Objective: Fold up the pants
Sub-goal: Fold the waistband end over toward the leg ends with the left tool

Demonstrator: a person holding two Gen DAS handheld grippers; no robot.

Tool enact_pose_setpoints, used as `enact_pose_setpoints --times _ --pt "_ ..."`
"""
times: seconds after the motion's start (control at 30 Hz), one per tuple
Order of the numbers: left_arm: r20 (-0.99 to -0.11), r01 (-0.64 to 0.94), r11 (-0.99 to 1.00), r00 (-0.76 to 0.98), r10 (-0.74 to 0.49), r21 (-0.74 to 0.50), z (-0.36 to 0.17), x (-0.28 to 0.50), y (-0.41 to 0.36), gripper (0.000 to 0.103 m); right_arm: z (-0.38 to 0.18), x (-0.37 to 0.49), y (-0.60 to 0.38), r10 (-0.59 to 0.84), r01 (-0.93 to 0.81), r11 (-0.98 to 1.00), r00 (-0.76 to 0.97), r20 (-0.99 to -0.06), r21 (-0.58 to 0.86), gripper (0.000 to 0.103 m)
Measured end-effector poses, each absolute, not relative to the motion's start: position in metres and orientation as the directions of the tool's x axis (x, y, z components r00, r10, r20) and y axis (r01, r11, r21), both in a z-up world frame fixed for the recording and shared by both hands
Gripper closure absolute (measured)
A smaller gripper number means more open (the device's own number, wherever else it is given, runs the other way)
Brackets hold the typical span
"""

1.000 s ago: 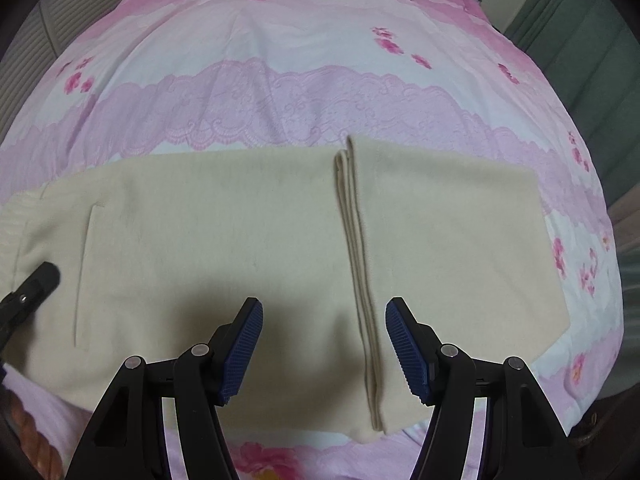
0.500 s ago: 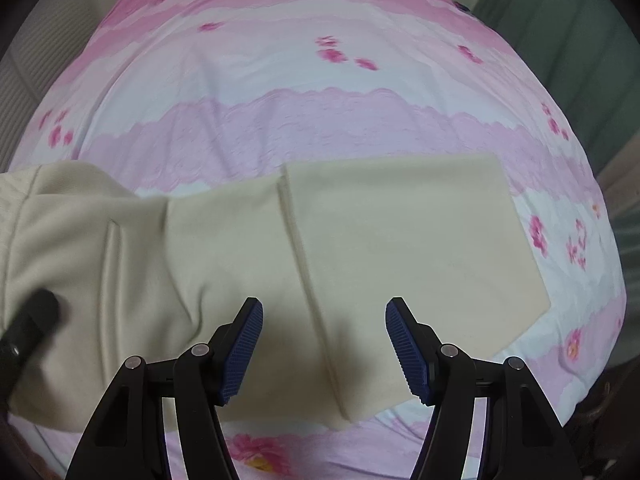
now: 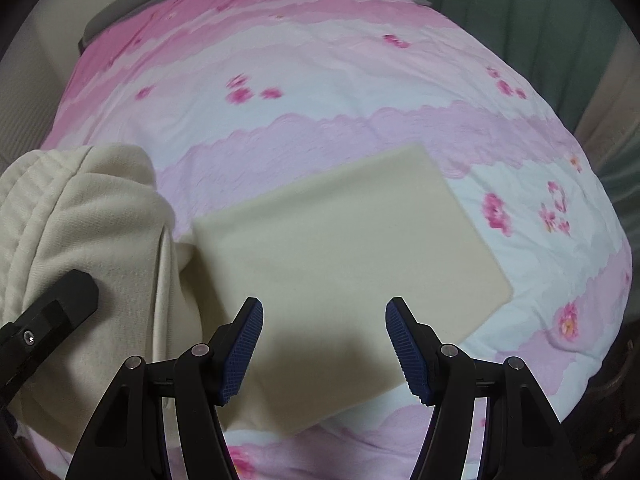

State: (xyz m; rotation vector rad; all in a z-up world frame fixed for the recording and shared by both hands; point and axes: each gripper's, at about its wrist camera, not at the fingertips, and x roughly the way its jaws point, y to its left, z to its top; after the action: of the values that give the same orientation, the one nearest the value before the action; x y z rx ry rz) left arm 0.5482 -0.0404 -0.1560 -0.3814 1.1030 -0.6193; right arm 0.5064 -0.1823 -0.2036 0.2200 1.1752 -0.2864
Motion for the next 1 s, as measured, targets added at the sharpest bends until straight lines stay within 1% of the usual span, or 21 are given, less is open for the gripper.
enact_pose_setpoints --times 0.1,0.3,0.5,0.67,0.9,1.0 --pt "-0.741 0.287 0.8 0.307 -0.597 -0.527 -0.156 0.553 -0.073 0.079 -0.199 0.498 -0.208 -0.099 0.357 0.933 0.368 -0.925 0.042 0.038" --pt "-0.788 0.256 0.837 0.287 -0.544 -0.484 -0.171 0.558 -0.13 0.079 -0.198 0.479 -0.268 -0.079 0.39 0.917 0.379 -0.922 0.082 0.038" --pt "-0.834 0.247 0.877 0.285 -0.473 -0.413 -0.184 0.552 -0.182 0.079 -0.203 0.471 -0.319 -0.048 0.373 0.922 0.388 -0.921 0.109 0.038" --pt "-0.879 0.219 0.906 0.244 -0.41 -0.362 -0.218 0.555 -0.217 0.079 -0.218 0.473 -0.355 -0.031 0.359 0.927 0.368 -0.929 0.112 0.038" --pt "-0.92 0.235 0.936 0.232 -0.315 -0.262 -0.253 0.559 -0.259 0.078 -0.252 0.476 -0.395 -0.01 0.35 0.931 0.316 -0.949 0.107 0.038" --pt "-0.93 0.264 0.94 0.236 -0.28 -0.216 -0.261 0.558 -0.278 0.073 -0.264 0.476 -0.407 -0.002 0.357 0.928 0.293 -0.956 0.107 0.038"
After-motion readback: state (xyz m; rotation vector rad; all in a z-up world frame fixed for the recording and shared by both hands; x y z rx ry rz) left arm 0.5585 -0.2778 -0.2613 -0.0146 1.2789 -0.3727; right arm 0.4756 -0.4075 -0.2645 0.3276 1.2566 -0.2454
